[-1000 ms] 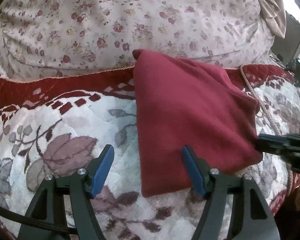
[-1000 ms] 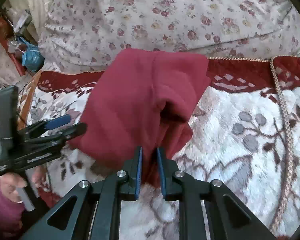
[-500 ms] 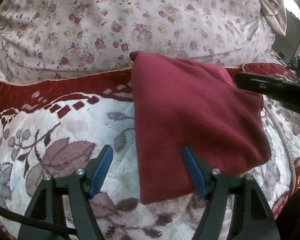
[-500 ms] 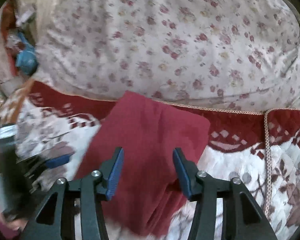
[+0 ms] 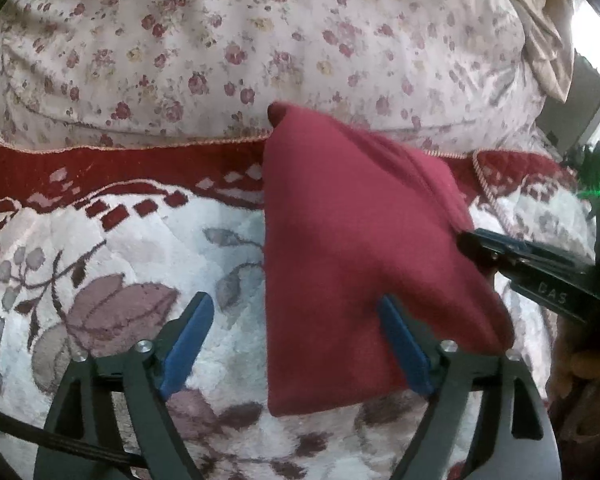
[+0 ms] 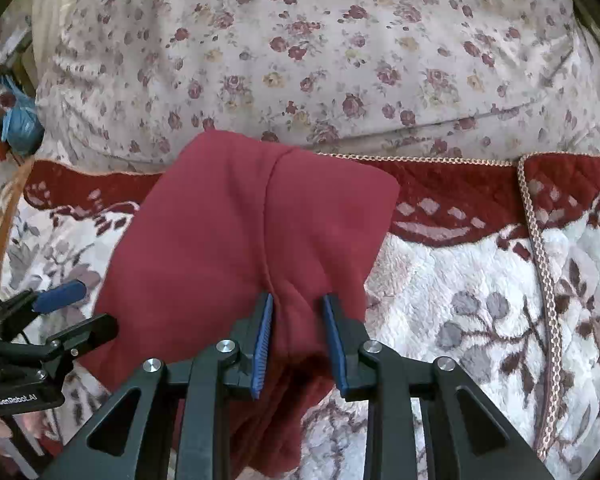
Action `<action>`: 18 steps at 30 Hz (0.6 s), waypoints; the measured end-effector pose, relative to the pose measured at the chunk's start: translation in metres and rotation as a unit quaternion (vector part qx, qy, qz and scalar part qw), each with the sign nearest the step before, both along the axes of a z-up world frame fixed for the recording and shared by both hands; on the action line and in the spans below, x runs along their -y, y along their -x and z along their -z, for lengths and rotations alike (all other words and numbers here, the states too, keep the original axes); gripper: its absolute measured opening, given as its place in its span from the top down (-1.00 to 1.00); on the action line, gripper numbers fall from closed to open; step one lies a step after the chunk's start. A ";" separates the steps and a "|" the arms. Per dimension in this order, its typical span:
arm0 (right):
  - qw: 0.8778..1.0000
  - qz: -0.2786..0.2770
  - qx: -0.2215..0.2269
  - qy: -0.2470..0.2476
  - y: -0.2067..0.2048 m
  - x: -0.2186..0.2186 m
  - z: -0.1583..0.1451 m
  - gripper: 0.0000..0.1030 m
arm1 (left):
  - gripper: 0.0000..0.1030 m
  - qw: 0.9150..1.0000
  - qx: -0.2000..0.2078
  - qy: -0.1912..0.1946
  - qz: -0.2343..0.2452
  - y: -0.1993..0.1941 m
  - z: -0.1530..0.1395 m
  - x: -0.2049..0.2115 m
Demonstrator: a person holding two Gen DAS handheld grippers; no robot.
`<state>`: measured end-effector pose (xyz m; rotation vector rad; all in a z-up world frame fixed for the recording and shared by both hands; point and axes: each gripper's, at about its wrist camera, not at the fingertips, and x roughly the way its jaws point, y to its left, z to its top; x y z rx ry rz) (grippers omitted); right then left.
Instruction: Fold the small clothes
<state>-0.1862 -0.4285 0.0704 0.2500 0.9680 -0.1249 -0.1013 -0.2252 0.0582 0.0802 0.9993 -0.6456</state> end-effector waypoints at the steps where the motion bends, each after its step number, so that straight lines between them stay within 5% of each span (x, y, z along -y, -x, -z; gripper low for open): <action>1: 1.000 0.005 0.006 -0.010 0.002 0.000 -0.005 0.38 | -0.70 1.000 0.003 0.004 -0.001 -0.001 -0.002 0.000; 2: 0.999 0.014 0.018 -0.026 0.004 0.004 -0.011 0.30 | -0.70 1.000 0.003 0.005 -0.001 -0.002 -0.002 0.000; 4: 0.998 0.031 0.037 -0.040 0.006 0.009 -0.018 -0.37 | -0.71 1.000 -0.004 0.011 0.004 -0.007 -0.004 0.003; 6: 0.997 0.053 0.045 -0.044 0.004 0.015 -0.018 -0.65 | -0.74 0.999 -0.015 0.027 0.010 -0.014 -0.006 0.005; 12: 0.984 0.076 0.014 -0.157 -0.008 0.049 0.026 -0.71 | -0.83 0.995 -0.074 0.068 0.012 -0.043 0.008 0.007; 18: 0.973 0.041 0.037 -0.224 -0.021 0.053 0.052 -0.82 | -0.88 0.987 -0.125 0.096 0.014 -0.063 0.032 0.014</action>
